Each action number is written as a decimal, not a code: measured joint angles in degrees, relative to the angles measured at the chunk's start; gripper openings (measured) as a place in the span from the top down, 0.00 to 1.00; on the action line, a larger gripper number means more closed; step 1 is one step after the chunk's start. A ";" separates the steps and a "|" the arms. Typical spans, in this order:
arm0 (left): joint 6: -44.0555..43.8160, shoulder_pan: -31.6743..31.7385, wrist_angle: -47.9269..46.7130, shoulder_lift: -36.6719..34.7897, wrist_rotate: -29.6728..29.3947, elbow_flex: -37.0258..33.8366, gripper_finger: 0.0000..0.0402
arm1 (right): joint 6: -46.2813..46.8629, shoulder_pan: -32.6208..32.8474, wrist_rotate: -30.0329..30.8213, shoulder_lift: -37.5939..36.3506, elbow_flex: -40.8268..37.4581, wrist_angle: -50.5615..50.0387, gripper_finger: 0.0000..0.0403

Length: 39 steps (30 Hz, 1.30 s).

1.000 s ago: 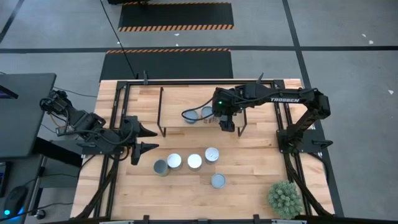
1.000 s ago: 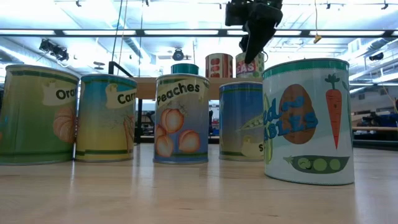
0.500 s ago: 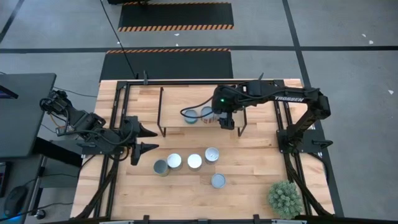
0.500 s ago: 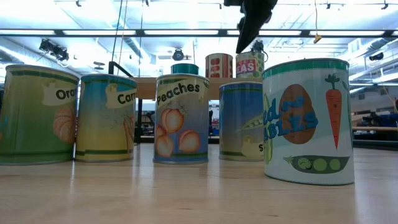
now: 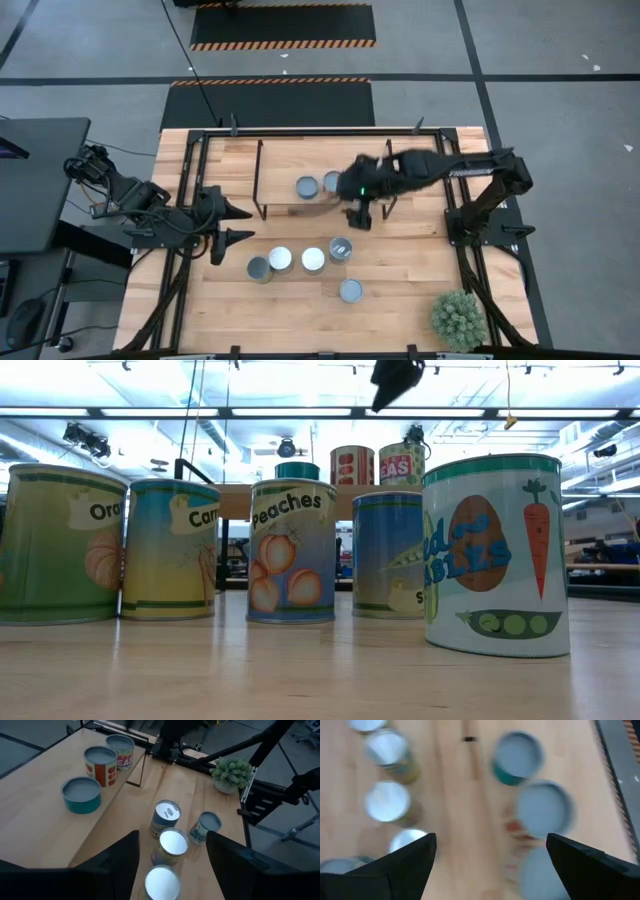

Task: Pick and place cans onto a shelf
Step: Put the canned mixed vegetables on the shelf

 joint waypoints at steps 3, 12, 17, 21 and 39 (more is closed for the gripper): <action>0.69 0.00 0.07 0.44 -1.00 0.00 0.42 | 2.39 4.47 2.28 1.80 -0.02 2.45 0.05; 1.85 0.00 0.04 0.55 -2.22 0.00 0.42 | 14.38 13.42 3.45 5.50 -0.05 6.76 0.09; 3.72 0.00 -0.11 0.51 -1.72 0.00 0.42 | 17.76 17.33 2.04 7.66 1.97 8.85 0.12; 3.89 -0.01 -0.11 0.50 -1.55 0.02 0.42 | 17.62 20.83 1.25 12.18 5.05 8.87 0.15; 3.20 -0.02 -0.14 0.50 2.73 0.02 0.42 | 24.16 27.05 -0.57 20.74 3.52 6.10 0.12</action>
